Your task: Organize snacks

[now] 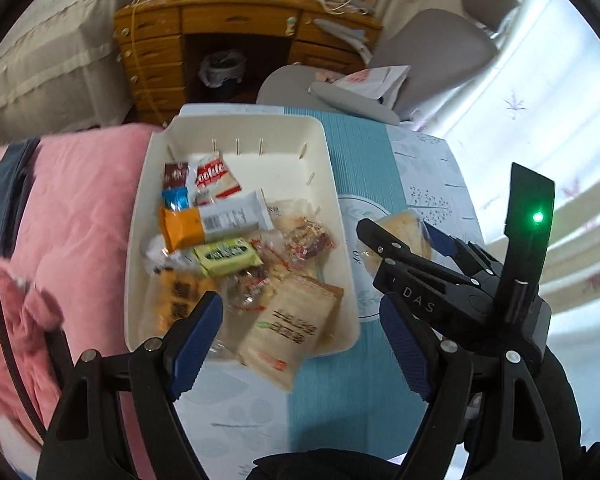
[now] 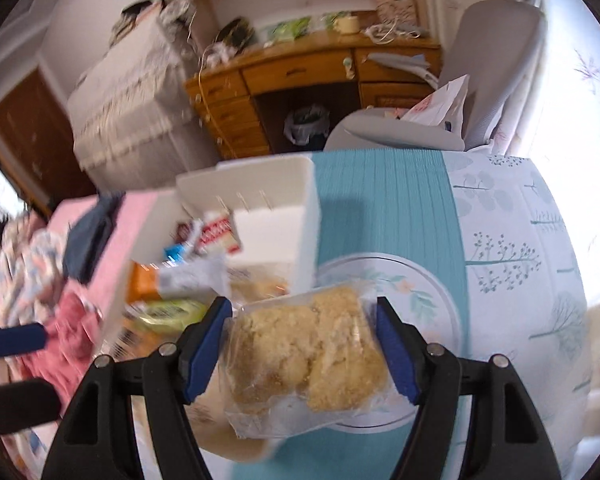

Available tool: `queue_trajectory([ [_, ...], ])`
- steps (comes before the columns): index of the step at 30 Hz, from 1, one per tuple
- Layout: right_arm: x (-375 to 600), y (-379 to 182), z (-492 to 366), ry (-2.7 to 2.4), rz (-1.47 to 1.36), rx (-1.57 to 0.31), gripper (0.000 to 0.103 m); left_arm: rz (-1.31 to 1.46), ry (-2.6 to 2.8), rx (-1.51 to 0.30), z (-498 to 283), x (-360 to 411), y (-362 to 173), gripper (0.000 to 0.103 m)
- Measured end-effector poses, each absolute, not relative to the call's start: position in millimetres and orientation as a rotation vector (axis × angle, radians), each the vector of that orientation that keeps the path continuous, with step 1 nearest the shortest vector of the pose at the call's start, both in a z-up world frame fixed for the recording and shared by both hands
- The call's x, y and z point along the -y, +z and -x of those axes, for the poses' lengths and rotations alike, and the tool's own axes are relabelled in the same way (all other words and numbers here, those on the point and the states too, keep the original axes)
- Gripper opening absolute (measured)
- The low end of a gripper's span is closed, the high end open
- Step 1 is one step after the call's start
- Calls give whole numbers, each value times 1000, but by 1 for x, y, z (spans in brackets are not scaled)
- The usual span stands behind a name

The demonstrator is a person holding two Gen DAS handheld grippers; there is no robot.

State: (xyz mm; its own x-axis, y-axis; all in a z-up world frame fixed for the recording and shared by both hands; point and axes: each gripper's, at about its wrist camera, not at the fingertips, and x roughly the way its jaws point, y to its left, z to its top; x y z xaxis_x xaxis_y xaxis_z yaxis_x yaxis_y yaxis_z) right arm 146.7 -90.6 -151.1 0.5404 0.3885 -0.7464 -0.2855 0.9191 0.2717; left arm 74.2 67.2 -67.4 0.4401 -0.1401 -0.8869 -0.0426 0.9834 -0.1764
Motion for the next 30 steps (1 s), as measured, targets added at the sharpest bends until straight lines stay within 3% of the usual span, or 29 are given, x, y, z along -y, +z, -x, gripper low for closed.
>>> queue_trajectory([
  [13,23,-151,-120,457,-289,-884,74,201,-70,-1019,-44,-140,-62,80],
  [19,10,-148,-109,490,-252,-910,89,248,-14,-986,-24,-155,-55,80],
  [30,59,-143,-29,500,-201,-1057,97,391,62,-968,35,-121,-41,80],
])
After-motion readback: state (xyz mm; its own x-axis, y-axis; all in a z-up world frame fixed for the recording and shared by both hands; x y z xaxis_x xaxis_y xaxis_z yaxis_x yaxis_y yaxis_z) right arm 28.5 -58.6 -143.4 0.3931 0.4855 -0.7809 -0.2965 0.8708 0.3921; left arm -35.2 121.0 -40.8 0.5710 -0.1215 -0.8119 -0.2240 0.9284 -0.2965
